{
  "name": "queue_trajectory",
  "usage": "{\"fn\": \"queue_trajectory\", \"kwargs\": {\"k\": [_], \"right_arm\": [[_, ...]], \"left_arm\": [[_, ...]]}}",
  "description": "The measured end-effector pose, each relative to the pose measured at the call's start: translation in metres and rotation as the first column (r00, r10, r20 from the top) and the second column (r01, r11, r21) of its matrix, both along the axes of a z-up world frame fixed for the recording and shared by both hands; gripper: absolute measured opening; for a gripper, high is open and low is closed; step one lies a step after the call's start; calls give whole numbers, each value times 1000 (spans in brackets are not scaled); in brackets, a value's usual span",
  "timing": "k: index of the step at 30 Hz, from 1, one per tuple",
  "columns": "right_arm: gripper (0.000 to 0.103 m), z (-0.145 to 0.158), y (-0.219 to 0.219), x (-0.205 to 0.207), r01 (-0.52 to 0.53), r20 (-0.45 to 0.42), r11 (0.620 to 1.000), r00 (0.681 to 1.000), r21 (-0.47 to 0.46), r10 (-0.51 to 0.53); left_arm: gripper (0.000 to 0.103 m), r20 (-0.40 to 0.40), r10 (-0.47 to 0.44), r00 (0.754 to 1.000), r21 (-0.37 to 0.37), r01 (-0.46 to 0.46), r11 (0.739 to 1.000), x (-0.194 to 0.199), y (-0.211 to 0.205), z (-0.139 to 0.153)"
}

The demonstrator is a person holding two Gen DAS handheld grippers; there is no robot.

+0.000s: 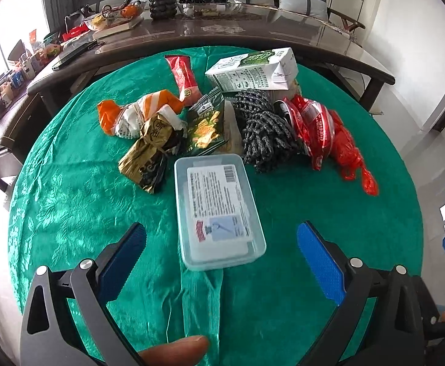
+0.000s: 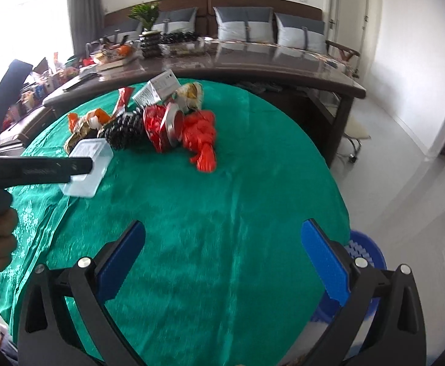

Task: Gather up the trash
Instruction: 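Grasp the red plastic bag with the right tool while the left tool grasps the clear plastic box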

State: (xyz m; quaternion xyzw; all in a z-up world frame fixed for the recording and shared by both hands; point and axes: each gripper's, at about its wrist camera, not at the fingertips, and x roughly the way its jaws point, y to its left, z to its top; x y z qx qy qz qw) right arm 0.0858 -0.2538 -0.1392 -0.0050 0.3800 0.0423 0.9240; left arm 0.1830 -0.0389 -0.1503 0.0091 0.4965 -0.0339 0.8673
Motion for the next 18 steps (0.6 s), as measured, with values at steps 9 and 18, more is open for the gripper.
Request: {"fn": "queue_trajectory", "kwargs": {"k": [9,18], "right_arm": [[98,-17,8,99,-219,-111,973,968,75,226],[46,-30,9,145,-253,-170,963,949,96,266]], "left_arm": [[98,-63,44,997,58,-40,998,35,8,-28],[99,-76,43,996,40,-40,998,45,19,-40]]}}
